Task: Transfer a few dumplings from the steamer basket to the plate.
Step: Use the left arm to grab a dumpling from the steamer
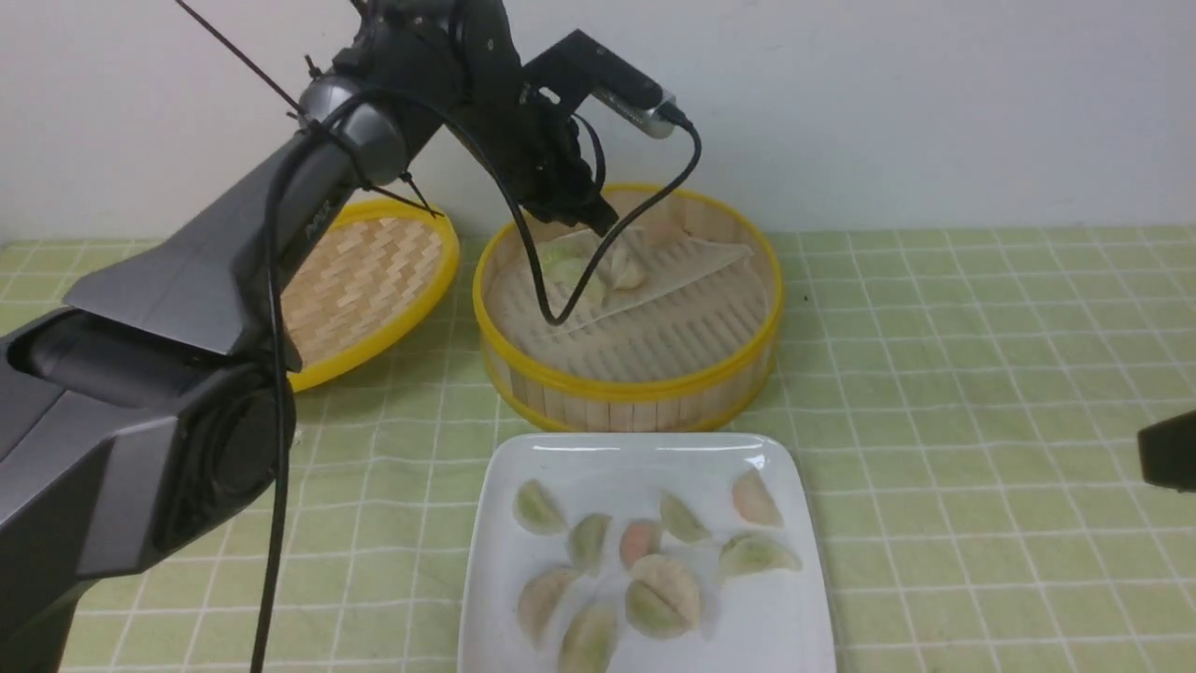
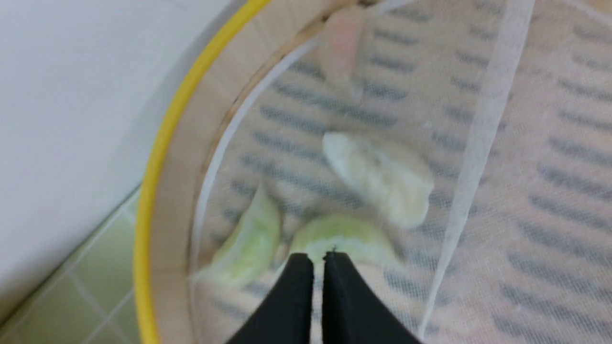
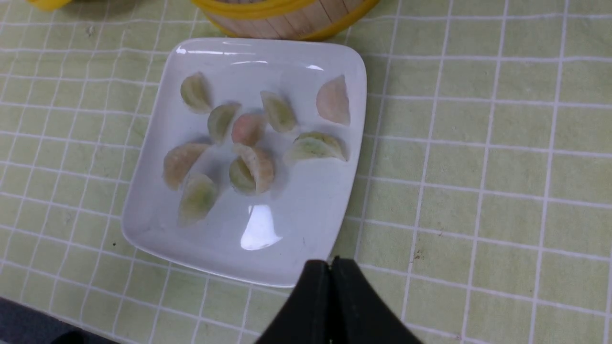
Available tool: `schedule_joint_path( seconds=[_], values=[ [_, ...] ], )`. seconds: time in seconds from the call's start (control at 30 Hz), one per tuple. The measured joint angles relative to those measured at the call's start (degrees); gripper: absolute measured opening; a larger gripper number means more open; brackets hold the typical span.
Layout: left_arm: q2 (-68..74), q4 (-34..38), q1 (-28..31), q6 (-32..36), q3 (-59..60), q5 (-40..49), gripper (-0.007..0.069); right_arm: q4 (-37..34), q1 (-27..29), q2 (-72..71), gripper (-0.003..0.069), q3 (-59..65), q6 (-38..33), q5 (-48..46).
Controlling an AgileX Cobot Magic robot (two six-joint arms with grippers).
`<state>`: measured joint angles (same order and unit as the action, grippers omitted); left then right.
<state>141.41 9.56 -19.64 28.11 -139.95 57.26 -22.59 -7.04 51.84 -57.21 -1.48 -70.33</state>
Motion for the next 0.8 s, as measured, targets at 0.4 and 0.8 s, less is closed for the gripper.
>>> schedule_joint_path(
  seconds=[0.4,0.8],
  values=[
    [6.11,0.18,0.0,2.23,0.0,-7.07,0.0471,0.0,0.0,0.0,-0.0015,0.0,0.0,-0.11],
    [7.32,0.55,-0.23,2.59,-0.59,-2.4,0.0321,-0.05,0.0,0.0,-0.0015,0.0,0.13,-0.18]
  ],
)
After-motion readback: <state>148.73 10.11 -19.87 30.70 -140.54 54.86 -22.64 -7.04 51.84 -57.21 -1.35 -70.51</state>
